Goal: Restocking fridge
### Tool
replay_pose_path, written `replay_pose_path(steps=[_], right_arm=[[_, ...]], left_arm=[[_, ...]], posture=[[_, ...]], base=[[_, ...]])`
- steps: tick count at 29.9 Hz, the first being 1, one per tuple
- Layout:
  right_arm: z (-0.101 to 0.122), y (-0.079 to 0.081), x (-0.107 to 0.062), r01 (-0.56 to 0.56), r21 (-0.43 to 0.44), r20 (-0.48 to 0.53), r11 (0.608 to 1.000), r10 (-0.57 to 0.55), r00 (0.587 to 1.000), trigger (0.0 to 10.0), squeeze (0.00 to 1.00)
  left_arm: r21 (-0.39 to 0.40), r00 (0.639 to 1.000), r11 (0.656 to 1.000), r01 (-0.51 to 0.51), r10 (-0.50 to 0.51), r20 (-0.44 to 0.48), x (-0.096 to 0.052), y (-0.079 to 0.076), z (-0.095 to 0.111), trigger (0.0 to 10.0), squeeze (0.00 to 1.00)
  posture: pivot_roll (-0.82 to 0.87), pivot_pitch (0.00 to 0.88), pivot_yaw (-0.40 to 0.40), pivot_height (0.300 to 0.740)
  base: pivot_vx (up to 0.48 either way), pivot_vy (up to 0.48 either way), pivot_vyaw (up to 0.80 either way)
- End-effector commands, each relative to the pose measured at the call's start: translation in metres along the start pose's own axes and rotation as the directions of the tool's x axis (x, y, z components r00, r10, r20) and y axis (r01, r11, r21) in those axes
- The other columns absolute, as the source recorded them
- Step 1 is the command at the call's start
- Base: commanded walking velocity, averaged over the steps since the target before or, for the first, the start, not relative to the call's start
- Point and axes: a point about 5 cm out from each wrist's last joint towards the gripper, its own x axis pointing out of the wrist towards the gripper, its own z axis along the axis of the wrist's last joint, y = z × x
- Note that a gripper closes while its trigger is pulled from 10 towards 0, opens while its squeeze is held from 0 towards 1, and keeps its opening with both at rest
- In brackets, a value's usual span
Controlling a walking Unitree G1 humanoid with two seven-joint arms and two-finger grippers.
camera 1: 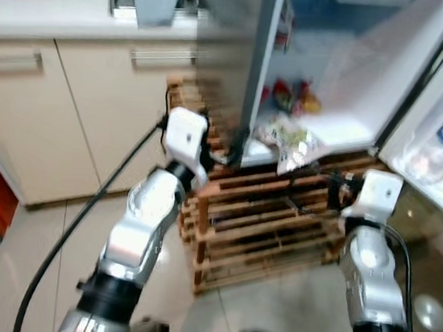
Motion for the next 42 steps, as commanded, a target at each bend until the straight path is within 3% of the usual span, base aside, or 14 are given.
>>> replay_pose_path(steps=[1,8,9,17,18,19,20,31,38,42], right_arm=[[-0.001,0.004,0.005,-0.007,0.063,-0.034,0.998,0.009,0.999,10.0,0.00],[-0.003,0.002,0.014,0.031,0.195,-0.097,0.980,-0.013,0.995,10.0,0.00],[-0.006,0.001,0.016,0.049,0.245,-0.118,0.968,-0.021,0.993,10.0,1.00],[-0.017,-0.004,0.026,0.113,0.353,-0.230,0.929,-0.031,0.973,10.0,1.00],[-0.016,-0.004,0.027,0.112,0.360,-0.231,0.926,-0.028,0.973,10.0,0.38],[-0.016,-0.004,0.028,0.112,0.366,-0.231,0.924,-0.026,0.973,10.0,0.38],[-0.016,-0.003,0.029,0.113,0.374,-0.232,0.920,-0.025,0.972,10.0,0.00],[-0.014,0.006,0.050,0.116,0.470,-0.270,0.875,0.017,0.963,10.0,0.00],[-0.006,0.015,0.058,0.078,0.453,-0.258,0.888,0.047,0.965,10.0,0.00],[-0.007,0.016,0.059,0.095,0.491,-0.284,0.866,0.056,0.957,10.0,0.00]], left_arm=[[0.015,0.999,0.999,-0.034,0.034,0.017,0.002,0.006,0.005,10.0,0.00],[0.030,0.998,0.997,-0.064,0.064,0.012,0.005,0.010,0.007,10.0,0.00],[0.031,0.997,0.997,-0.070,0.070,0.013,0.005,0.012,0.008,10.0,0.00],[0.040,0.996,0.996,-0.084,0.084,0.012,0.002,0.017,0.010,10.0,0.00],[0.041,0.996,0.996,-0.085,0.084,0.012,0.002,0.017,0.010,10.0,0.00],[0.042,0.996,0.995,-0.085,0.085,0.012,0.001,0.017,0.010,10.0,0.00],[0.042,0.996,0.995,-0.085,0.085,0.011,0.001,0.017,0.010,10.0,0.00],[0.052,0.998,0.997,-0.064,0.064,0.000,0.005,0.016,0.010,10.0,0.00],[0.064,0.998,0.996,-0.064,0.065,-0.007,0.004,0.018,0.011,10.0,0.00],[0.072,0.998,0.995,-0.067,0.068,-0.014,0.002,0.020,0.011,10.0,0.00]], posture=[[-0.11,0.000,0.003,0.675],[-0.10,0.000,0.003,0.675],[-0.09,0.000,0.003,0.675],[-0.08,0.000,0.007,0.675],[-0.08,0.000,0.007,0.675],[-0.08,0.000,0.007,0.675],[-0.08,0.000,0.008,0.675],[-0.07,0.000,0.029,0.675],[-0.05,0.000,0.028,0.675],[-0.04,0.000,0.022,0.675]], base=[[0.480,0.000,0.00],[0.000,0.000,0.00],[0.000,0.000,0.00],[0.000,0.000,0.00],[0.000,0.000,0.00],[0.000,0.000,0.00],[0.000,0.000,0.00],[0.000,0.000,0.00],[0.000,0.000,0.00],[0.000,0.000,0.00]])
